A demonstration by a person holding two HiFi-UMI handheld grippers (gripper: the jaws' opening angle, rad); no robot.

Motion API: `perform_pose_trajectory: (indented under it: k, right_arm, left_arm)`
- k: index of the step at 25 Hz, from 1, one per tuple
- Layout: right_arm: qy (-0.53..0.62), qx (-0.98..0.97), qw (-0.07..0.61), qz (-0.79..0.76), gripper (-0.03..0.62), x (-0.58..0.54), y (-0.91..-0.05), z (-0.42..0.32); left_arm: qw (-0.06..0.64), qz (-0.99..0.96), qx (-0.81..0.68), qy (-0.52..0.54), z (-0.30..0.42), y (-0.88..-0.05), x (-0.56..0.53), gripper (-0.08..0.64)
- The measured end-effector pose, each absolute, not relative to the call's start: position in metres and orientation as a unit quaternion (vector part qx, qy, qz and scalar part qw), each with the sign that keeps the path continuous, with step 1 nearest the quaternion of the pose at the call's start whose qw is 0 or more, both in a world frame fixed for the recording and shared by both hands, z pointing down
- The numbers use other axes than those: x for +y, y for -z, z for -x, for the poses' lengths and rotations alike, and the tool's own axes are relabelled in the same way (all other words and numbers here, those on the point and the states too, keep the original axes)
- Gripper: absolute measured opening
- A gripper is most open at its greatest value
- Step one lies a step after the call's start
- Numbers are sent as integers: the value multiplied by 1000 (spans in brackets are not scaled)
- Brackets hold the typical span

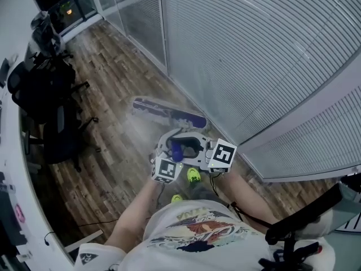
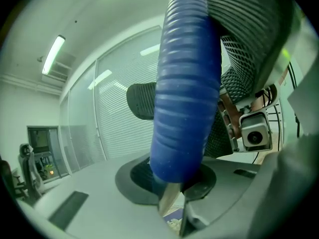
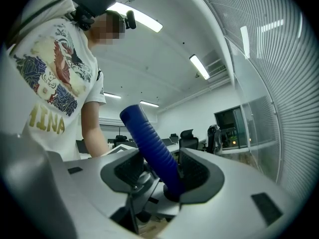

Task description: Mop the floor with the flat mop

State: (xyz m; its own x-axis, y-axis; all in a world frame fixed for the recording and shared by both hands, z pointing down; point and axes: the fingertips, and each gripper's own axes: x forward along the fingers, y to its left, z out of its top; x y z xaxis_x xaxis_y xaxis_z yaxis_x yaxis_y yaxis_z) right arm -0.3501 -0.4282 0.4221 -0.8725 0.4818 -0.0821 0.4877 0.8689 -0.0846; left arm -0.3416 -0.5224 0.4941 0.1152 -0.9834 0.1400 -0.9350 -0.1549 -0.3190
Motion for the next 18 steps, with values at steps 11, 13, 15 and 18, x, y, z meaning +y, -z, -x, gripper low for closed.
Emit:
perform_pose_trajectory:
  k: [11,13,15,18]
  right_arm:
    - [48,974,21,-222,221,-316,-439,310]
    - [52,975,24,-215,221,-300,-438,292]
    - [55,975,30,-212,221,-284,-435,274]
    - [55,976,32,-210,221,-262,-433,247]
  left_arm:
    - [70,758,623,179,299,-516,-411,57]
    - [62,763,618,180,280,-519,-394,57]
    - [68,766,615,178,261,-515,-377,57]
    - [75,765,614,178,233,-509,-356,57]
